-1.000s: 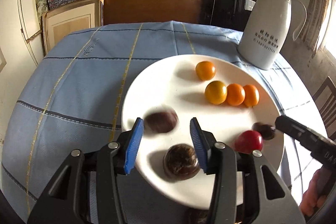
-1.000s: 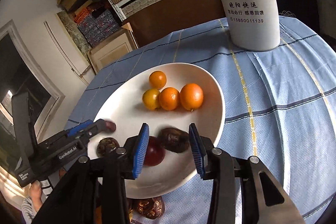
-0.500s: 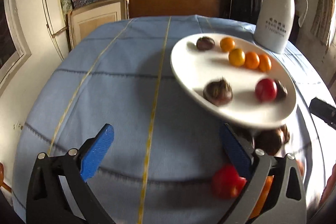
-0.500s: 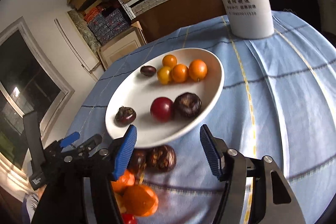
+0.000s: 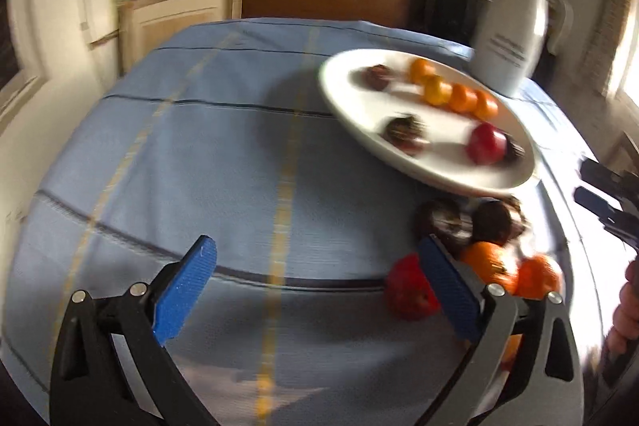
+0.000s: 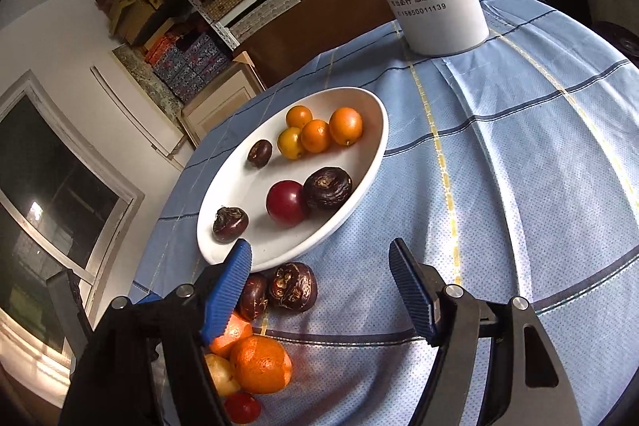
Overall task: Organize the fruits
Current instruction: 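Move both open tools back toward the remaining fruit cluster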
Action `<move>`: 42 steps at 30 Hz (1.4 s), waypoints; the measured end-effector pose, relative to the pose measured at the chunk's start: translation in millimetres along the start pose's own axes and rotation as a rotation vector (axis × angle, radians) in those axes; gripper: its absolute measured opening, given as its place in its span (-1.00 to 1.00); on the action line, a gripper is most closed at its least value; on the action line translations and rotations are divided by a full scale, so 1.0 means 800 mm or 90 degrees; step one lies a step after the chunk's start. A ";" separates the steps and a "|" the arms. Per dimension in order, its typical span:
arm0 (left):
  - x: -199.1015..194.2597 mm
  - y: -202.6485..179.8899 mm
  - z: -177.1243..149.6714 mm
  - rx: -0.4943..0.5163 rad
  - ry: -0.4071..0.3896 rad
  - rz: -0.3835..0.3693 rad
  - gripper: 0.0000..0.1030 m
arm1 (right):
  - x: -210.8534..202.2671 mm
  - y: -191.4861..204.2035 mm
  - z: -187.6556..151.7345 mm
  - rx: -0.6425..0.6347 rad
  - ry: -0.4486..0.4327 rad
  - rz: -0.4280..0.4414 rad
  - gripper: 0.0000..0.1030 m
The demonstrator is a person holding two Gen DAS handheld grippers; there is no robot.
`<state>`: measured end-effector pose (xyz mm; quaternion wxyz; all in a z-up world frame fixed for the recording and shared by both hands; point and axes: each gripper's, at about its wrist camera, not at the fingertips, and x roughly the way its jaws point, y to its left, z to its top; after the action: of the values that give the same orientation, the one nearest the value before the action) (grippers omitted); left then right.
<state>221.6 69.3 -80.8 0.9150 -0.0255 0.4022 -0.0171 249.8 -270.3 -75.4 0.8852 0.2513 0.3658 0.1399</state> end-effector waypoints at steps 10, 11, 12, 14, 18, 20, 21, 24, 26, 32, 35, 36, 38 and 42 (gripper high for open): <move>-0.014 0.018 -0.019 -0.031 0.009 -0.043 0.91 | -0.002 0.002 0.000 -0.002 0.004 0.013 0.40; -0.014 0.013 -0.020 -0.024 0.008 -0.051 0.91 | -0.001 0.002 -0.001 -0.003 0.005 0.012 0.41; -0.014 0.010 -0.020 -0.019 0.008 -0.057 0.91 | -0.001 0.002 -0.001 -0.003 0.007 0.010 0.42; -0.012 0.004 -0.018 -0.010 0.008 -0.066 0.91 | 0.001 0.001 -0.001 0.000 0.011 0.008 0.43; -0.008 0.001 -0.015 -0.010 0.015 -0.090 0.91 | 0.006 0.001 -0.003 0.001 0.022 0.004 0.43; -0.009 0.003 -0.016 -0.010 0.012 -0.071 0.92 | 0.007 0.002 -0.003 0.000 0.024 0.004 0.43; -0.010 0.008 -0.016 -0.016 0.009 -0.052 0.92 | 0.006 0.001 -0.003 0.001 0.023 0.003 0.43; -0.010 0.033 -0.014 -0.069 0.011 -0.027 0.91 | 0.006 -0.001 -0.002 0.006 0.022 0.007 0.43; -0.016 0.047 -0.015 -0.105 0.002 -0.063 0.91 | 0.005 -0.001 -0.001 0.009 0.021 0.011 0.44; -0.006 0.021 -0.019 -0.051 0.025 -0.065 0.91 | 0.006 0.000 -0.002 0.005 0.023 0.010 0.44; 0.003 0.002 -0.013 -0.007 0.022 -0.033 0.91 | 0.006 0.000 -0.002 0.003 0.023 0.008 0.44; 0.005 -0.002 -0.011 0.003 0.018 -0.028 0.91 | 0.007 0.000 -0.002 0.003 0.023 0.006 0.44; 0.011 -0.013 -0.005 0.025 0.007 -0.010 0.92 | 0.008 -0.001 -0.002 0.005 0.024 0.004 0.44; 0.021 -0.032 0.002 0.070 -0.002 0.008 0.92 | 0.009 -0.001 -0.002 0.001 0.026 0.001 0.44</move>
<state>233.8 43.2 -90.5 0.9157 0.0272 0.3996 -0.0334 253.9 -267.0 -81.0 0.8772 0.2497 0.3836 0.1452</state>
